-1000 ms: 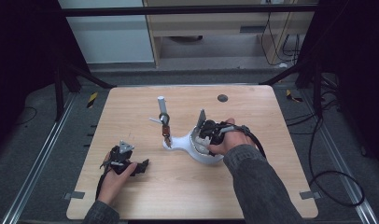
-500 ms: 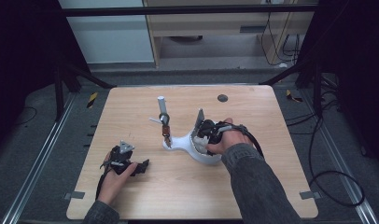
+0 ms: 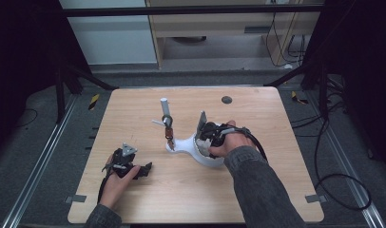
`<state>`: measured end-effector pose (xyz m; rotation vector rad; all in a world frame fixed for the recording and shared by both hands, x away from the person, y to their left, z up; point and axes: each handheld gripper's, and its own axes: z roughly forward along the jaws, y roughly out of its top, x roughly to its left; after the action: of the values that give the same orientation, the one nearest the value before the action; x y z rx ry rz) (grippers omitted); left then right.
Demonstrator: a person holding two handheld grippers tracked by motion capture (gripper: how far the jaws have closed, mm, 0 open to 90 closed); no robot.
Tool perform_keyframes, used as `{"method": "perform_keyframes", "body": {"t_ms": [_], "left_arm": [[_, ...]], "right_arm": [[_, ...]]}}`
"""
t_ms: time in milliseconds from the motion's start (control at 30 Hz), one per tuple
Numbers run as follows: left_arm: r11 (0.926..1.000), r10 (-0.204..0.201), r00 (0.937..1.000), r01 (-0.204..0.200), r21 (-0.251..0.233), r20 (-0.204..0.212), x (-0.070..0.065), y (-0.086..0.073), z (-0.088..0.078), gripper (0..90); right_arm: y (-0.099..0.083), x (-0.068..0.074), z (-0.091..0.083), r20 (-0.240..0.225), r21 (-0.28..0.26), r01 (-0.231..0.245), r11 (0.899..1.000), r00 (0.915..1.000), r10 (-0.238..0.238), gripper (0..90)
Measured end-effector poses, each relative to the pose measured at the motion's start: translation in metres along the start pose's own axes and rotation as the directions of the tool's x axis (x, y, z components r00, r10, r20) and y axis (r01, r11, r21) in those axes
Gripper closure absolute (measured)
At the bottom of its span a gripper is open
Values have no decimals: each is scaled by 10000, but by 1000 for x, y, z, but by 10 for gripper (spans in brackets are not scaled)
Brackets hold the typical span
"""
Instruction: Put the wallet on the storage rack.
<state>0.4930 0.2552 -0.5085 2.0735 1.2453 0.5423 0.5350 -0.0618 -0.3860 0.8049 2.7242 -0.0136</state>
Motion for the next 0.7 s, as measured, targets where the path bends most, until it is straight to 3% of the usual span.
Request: {"method": "perform_keyframes", "body": {"t_ms": [233,400,700], "left_arm": [[10000,8,10000,-8,0,6,0,0,0,0],[10000,13,10000,-13,1,7,0,0,0,0],[10000,30,10000,-30,34,9,0,0,0,0]], "right_arm": [[1,0,1,2,0,37,10000,10000,-37,301],[0,0,-1,-118,-358,-235,9991,9997,231,236],[-7,-1,-12,-214,-945,-518,9942,9985,500,225]]}}
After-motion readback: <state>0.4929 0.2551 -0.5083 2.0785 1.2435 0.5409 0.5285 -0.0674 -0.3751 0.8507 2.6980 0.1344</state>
